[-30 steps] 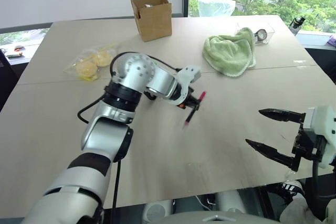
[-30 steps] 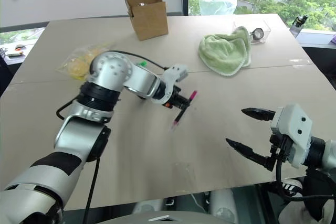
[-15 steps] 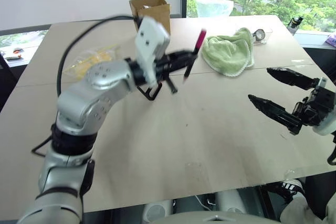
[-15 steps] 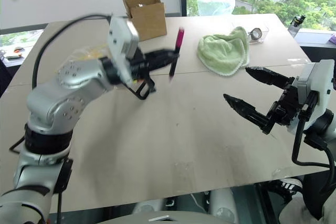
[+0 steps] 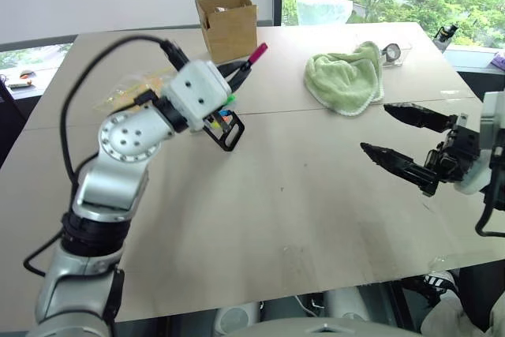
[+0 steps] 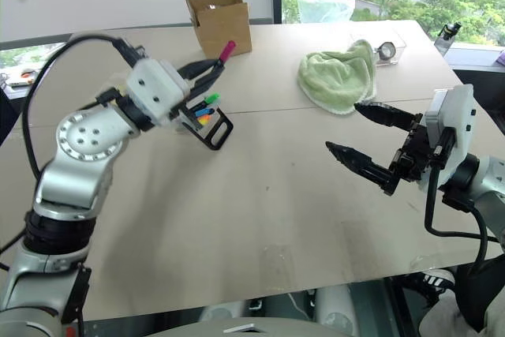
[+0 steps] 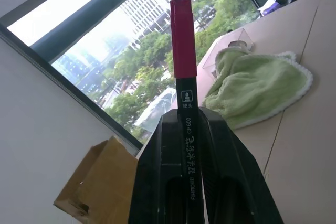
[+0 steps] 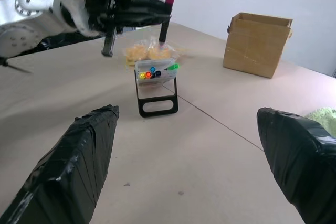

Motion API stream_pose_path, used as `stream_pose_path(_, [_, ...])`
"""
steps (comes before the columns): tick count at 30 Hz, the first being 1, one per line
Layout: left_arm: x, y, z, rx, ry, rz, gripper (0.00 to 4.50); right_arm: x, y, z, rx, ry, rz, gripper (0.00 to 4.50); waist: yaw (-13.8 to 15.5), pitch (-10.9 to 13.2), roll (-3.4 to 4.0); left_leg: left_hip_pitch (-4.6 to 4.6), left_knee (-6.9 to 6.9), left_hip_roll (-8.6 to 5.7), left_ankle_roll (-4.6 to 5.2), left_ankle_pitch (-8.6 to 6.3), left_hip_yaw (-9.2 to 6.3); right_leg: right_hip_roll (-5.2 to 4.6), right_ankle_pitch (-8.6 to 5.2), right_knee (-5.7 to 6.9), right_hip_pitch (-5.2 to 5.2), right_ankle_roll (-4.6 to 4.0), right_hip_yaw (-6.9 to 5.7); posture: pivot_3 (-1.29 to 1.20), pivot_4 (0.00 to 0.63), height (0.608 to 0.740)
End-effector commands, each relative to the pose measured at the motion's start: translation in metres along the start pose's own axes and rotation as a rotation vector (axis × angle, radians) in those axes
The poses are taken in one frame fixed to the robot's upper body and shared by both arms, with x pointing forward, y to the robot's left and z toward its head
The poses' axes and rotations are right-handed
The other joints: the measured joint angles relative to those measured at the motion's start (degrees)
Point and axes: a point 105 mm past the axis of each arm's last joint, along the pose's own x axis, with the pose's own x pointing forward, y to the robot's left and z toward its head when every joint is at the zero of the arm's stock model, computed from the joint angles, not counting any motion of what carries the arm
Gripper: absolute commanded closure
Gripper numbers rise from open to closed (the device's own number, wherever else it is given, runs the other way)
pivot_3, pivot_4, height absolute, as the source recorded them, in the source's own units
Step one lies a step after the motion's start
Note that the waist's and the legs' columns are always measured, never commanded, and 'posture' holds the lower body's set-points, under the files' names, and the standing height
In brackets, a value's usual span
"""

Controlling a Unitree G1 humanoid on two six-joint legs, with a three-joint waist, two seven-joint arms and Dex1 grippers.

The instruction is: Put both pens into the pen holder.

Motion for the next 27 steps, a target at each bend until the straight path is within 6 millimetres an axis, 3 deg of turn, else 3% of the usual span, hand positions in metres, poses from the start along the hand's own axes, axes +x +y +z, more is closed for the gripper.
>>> stream_pose_path(1, [0.000, 0.004, 0.010, 0.111, -0.048, 0.038, 4.45, 0.002, 0.002, 0.009, -0.032, -0.033, 0.016, 0.00, 0.11, 0.01, -0.01, -0.01, 0.00, 0.00, 0.00, 0.00, -0.01, 0.00, 0.00, 0.00, 0.00, 0.00, -0.01, 0.00, 0.150, 0.740])
stream_pose_path(15, [-0.008, -0.007, -0.036, 0.108, 0.043, 0.014, 4.45, -0.001, 0.008, 0.007, -0.046, -0.001, 0.022, 0.00, 0.11, 0.00, 0.00, 0.03, 0.00, 0.03, 0.04, -0.02, -0.03, -0.03, 0.05, 0.04, 0.02, 0.09, -0.30, 0.00, 0.150, 0.740])
stream_pose_path(19, [-0.013, 0.001, -0.040, 0.099, 0.046, 0.032, 2.77, -0.006, 0.009, 0.000, -0.065, 0.067, 0.032, 0.00, 0.05, 0.00, 0.00, 0.02, 0.00, 0.03, 0.06, -0.03, -0.03, -0.05, 0.05, 0.04, 0.01, 0.10, -0.32, 0.00, 0.150, 0.740])
stream_pose_path(22, [-0.014, 0.004, -0.030, 0.083, 0.004, 0.042, 1.44, -0.011, 0.008, -0.006, -0.075, 0.114, 0.040, 0.00, 0.12, 0.00, 0.01, 0.03, 0.00, 0.03, 0.06, -0.03, -0.04, -0.07, 0.05, 0.04, 0.01, 0.09, -0.34, 0.00, 0.150, 0.740])
stream_pose_path(25, [-0.015, -0.001, -0.012, -0.056, -0.062, 0.026, 0.02, -0.015, 0.004, -0.008, -0.077, 0.122, 0.023, 0.00, 0.01, 0.00, 0.00, 0.02, 0.00, 0.03, 0.06, -0.03, -0.06, -0.10, 0.05, 0.03, 0.02, 0.09, -0.33, 0.00, 0.150, 0.740])
stream_pose_path(27, [-0.018, -0.005, -0.004, -0.248, -0.085, 0.012, 0.02, -0.016, 0.001, -0.011, -0.080, 0.134, 0.010, 0.00, -0.04, 0.00, 0.00, 0.02, 0.00, 0.03, 0.05, -0.03, -0.05, -0.10, 0.05, 0.03, 0.02, 0.10, -0.30, 0.00, 0.150, 0.740])
